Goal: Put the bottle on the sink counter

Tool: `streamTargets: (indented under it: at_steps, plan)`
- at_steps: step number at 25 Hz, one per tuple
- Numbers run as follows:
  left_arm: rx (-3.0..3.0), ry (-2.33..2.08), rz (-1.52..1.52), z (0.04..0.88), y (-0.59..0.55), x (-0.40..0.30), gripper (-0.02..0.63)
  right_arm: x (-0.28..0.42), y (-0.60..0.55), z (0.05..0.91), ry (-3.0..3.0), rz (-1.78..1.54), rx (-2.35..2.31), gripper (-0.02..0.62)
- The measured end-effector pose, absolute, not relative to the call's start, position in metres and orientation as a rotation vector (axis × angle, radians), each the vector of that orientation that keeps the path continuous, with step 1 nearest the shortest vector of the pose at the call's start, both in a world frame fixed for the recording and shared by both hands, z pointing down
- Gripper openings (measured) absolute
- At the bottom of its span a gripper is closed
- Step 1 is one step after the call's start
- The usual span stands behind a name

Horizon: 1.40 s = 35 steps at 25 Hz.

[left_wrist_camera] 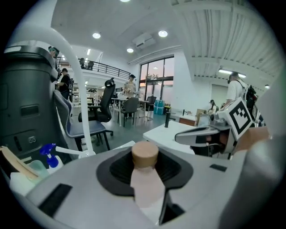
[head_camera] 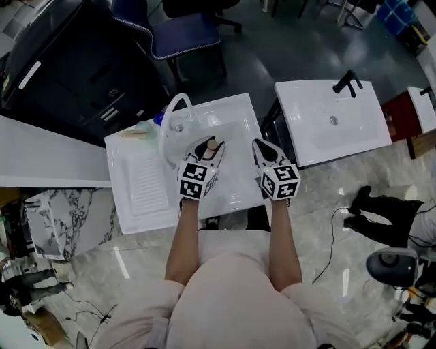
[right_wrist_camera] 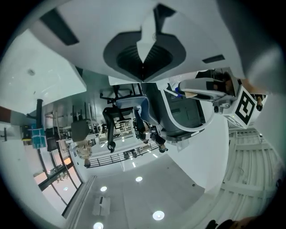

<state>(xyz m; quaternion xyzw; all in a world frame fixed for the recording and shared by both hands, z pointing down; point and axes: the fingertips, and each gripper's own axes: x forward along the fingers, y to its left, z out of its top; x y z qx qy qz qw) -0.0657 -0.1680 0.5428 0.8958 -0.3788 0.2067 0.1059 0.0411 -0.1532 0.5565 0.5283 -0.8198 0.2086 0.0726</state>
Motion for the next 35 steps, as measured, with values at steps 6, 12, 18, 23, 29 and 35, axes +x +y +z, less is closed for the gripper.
streamTargets:
  at_steps: [6, 12, 18, 23, 29, 35]
  plan:
    - [2.562, -1.235, 0.600, 0.546, -0.186, -0.055, 0.125, 0.056, -0.181, 0.561, -2.512, 0.631, 1.469, 0.005]
    - [2.469, -1.338, 0.562, 0.548, -0.202, -0.046, 0.126, 0.068, -0.196, 0.568, -2.543, 0.627, 1.329, 0.005]
    - [2.396, -1.479, 0.512, 0.548, -0.213, -0.042, 0.126, 0.074, -0.200, 0.581, -2.572, 0.642, 1.216, 0.005]
    - [2.353, -1.560, 0.485, 0.549, -0.221, -0.043, 0.125, 0.078, -0.206, 0.590, -2.594, 0.695, 1.152, 0.005]
    - [2.333, -1.617, 0.506, 0.551, -0.220, -0.048, 0.125, 0.078, -0.214, 0.602, -2.609, 0.750, 1.101, 0.005]
    - [2.334, -1.628, 0.516, 0.558, -0.228, -0.057, 0.124, 0.059, -0.220, 0.604, -2.627, 0.715, 1.014, 0.005]
